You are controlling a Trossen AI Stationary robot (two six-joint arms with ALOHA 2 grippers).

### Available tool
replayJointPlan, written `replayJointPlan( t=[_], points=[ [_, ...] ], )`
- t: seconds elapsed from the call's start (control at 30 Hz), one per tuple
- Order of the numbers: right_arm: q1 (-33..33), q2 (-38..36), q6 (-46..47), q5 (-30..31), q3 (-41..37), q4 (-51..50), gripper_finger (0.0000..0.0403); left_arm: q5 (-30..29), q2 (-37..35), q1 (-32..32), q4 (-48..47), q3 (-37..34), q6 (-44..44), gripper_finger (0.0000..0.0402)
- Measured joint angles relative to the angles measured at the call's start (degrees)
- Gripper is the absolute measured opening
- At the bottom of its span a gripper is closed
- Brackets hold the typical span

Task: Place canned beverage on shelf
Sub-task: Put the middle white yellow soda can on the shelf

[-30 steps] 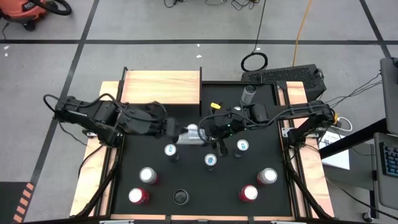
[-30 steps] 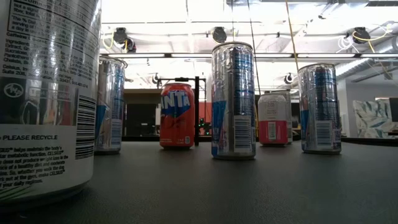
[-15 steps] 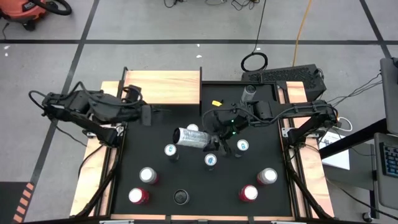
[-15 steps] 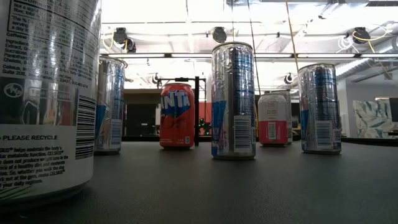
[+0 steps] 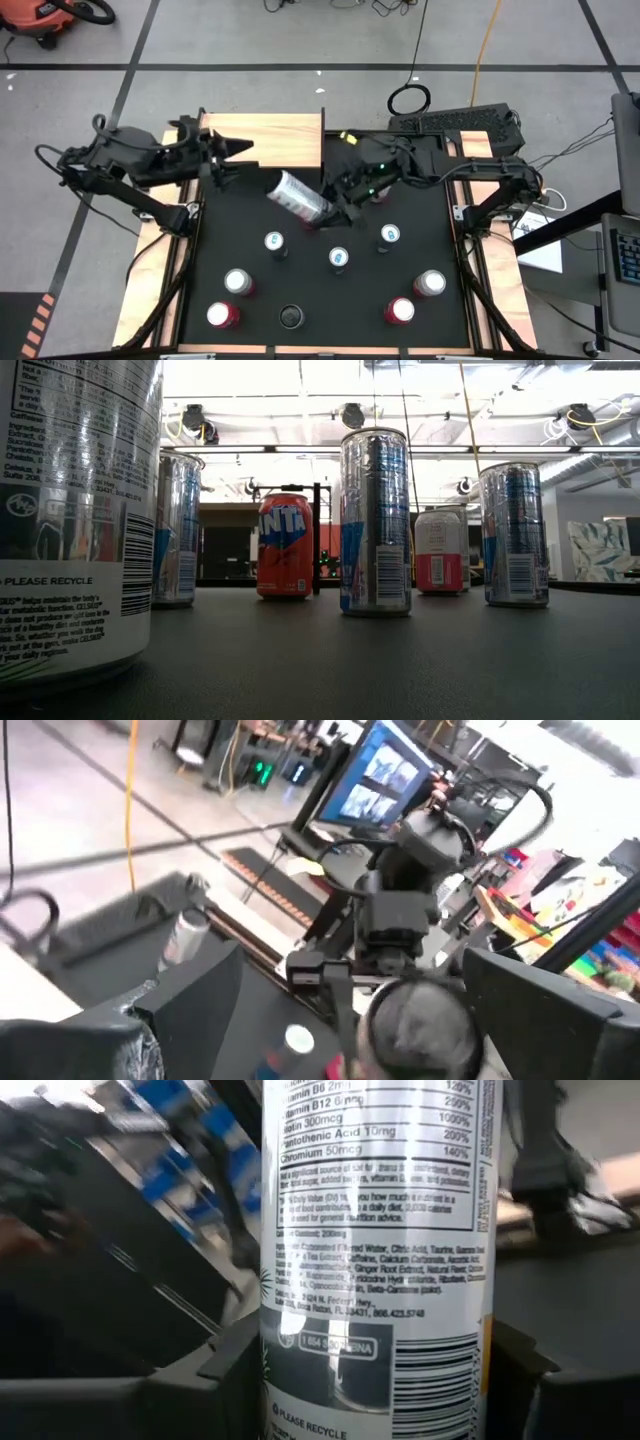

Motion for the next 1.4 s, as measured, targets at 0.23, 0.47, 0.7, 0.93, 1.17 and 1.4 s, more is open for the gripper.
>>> replayJointPlan(
  t=[0.23, 0.47, 0.7, 0.93, 1.17, 1.4],
  points=[
    [-2.69, -0.07, 1.18, 0.21, 0.09, 6.92, 0.0232, 0.52, -1.77, 0.02, 3.29, -0.02, 9.15, 0.0382],
    [-4.88, -0.07, 1.13, 0.39, 0.09, 14.60, 0.0232, 0.64, -2.23, 1.21, 7.96, -0.02, 14.90, 0.0382],
    [-6.51, 0.72, 0.57, 2.70, 0.11, 25.53, 0.0230, 7.32, -2.00, 6.64, 8.62, -0.02, 14.06, 0.0382],
    [-7.64, 3.75, 1.81, 3.04, 0.11, 33.97, 0.0229, 14.21, -0.05, 10.96, 13.02, -0.04, 13.86, 0.0382],
    [-7.64, 6.40, 1.85, 1.72, 0.11, 37.90, 0.0230, 17.83, 2.84, 14.25, 14.67, -0.04, 13.77, 0.0382],
    [-7.68, 6.36, 0.11, 1.79, 0.09, 37.70, 0.0232, 24.88, 6.13, 16.17, 18.20, -0.04, 12.50, 0.0382]
  ],
)
